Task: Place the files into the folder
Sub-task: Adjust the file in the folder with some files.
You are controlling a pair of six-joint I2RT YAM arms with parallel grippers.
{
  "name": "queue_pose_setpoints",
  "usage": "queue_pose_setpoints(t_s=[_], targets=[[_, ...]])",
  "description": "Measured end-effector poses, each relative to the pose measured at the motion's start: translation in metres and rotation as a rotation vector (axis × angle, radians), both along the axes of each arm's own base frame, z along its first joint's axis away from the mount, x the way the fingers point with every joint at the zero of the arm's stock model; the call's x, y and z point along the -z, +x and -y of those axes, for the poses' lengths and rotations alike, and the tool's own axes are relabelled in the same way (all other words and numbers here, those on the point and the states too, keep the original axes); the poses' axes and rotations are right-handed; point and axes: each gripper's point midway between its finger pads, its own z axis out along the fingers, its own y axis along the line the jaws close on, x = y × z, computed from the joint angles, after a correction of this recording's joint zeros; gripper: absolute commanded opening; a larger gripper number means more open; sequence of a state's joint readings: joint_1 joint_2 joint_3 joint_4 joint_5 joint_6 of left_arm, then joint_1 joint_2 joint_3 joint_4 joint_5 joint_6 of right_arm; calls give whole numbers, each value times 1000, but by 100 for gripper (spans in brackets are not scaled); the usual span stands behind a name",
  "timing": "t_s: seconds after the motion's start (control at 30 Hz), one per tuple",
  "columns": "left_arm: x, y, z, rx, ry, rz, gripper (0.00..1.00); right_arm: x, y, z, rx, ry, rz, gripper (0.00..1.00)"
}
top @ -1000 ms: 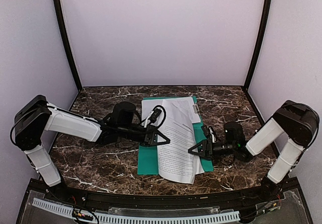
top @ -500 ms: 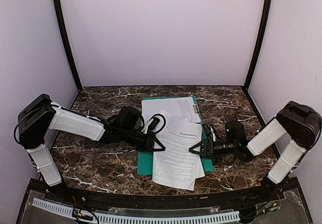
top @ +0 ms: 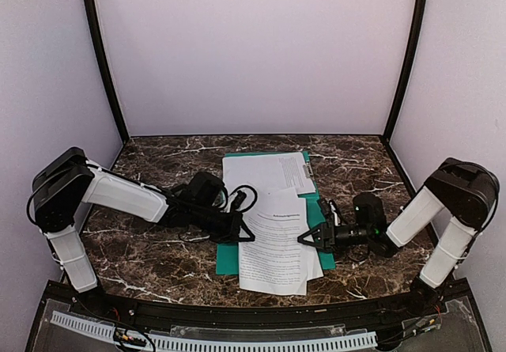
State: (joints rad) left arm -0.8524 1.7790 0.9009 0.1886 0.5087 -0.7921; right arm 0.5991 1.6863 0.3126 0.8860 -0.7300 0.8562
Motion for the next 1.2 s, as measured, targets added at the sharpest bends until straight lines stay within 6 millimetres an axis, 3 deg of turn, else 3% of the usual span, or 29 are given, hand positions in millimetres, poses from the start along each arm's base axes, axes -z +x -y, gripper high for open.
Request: queue_pose_setpoints(t_s=[0.23, 0.43, 0.63, 0.9, 1.2], targets=[[14, 4, -4, -56, 39, -38, 25, 5, -1, -2, 3, -1, -22, 36], [10, 10, -1, -93, 34, -51, 46, 7, -2, -1, 16, -25, -26, 35], [5, 14, 2, -102, 25, -43, 53, -4, 4, 2, 50, -57, 3, 35], [19, 6, -10, -116, 58, -64, 50, -8, 10, 5, 90, -83, 10, 35], [27, 1, -15, -134, 57, -89, 25, -9, 7, 6, 140, -117, -1, 43]])
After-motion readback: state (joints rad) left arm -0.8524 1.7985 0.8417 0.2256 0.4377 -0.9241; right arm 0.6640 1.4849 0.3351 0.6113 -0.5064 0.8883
